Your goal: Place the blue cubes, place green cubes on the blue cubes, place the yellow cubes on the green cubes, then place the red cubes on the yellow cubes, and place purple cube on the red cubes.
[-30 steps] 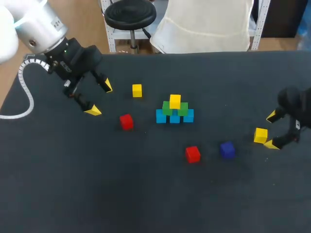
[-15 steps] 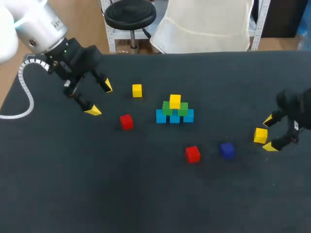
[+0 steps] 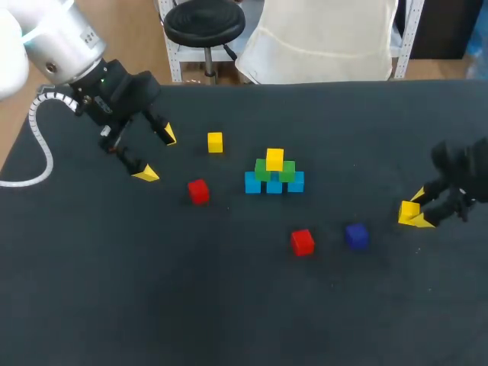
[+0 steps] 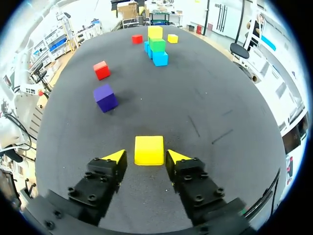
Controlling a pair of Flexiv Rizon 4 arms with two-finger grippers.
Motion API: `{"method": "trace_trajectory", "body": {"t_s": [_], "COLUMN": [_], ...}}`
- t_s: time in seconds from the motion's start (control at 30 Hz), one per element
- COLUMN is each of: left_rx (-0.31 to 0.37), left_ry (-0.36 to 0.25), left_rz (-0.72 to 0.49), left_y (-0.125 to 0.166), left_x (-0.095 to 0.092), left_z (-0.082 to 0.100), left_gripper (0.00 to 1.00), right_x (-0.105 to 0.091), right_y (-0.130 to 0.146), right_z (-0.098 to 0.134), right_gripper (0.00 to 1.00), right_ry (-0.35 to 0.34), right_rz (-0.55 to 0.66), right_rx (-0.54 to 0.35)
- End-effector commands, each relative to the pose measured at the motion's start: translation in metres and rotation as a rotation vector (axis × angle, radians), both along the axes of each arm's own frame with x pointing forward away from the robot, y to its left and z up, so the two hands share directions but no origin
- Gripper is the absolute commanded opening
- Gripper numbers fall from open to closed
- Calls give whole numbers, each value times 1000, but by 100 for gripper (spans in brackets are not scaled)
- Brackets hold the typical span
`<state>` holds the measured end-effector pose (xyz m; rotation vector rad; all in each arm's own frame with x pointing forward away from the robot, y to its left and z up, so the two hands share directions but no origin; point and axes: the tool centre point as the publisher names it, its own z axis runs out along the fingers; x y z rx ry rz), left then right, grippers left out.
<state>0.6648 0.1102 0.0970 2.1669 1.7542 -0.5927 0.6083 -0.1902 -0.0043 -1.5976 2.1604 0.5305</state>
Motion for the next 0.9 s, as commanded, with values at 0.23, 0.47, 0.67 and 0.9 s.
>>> {"method": "trace_trajectory", "body": {"t_s": [0.23,0.47,0.67,0.9], "left_rx": [-1,-1,-1,-1], "left_ry": [-1,-1,-1,-1], "left_rz": [-2,-2,-2,-2], "left_y": [1,1,1,1], "left_x": [0,0,0,0], "left_z": [-1,-1,-1,-1], "left_gripper": [100,100,100,100], "right_x": [4,8,26,60], "right_y": [3,6,26,66], "right_z": [-3,14,42,70], "right_gripper": [13,0,0,0], "right_ry": [-2,-27,-58,-33], "right_rz": [4,-5,55,166], "right_rx": [-4,-6,-27,-64]}}
